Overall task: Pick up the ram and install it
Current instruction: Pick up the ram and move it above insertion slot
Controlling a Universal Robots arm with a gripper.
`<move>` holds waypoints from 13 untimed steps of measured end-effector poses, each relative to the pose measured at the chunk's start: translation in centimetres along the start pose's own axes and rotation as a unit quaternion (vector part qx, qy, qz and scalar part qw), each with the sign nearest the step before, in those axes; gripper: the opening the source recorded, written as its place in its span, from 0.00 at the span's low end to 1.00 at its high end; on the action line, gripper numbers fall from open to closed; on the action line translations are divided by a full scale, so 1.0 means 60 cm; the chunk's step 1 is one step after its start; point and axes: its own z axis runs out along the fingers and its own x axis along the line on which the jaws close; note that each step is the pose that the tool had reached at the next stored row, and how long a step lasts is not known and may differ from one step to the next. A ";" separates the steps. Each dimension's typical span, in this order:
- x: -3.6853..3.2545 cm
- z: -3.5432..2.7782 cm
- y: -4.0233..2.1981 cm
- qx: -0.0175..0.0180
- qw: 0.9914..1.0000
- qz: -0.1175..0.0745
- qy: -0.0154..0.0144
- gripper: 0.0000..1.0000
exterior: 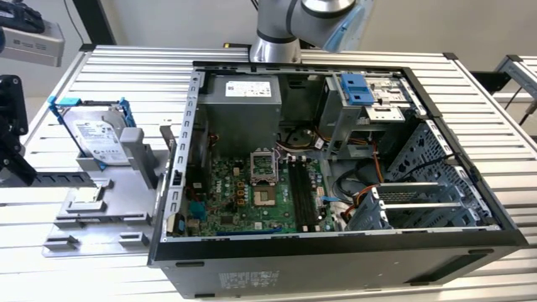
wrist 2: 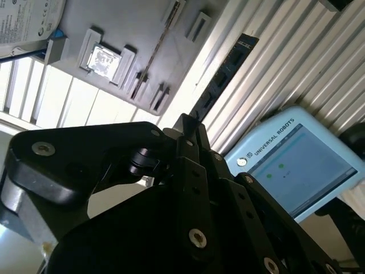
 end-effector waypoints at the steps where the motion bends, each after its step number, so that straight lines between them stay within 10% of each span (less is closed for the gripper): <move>1: 0.000 -0.001 0.000 0.000 1.000 0.000 0.000 0.00; 13: 0.000 -0.014 0.000 0.000 1.000 0.000 0.000 0.00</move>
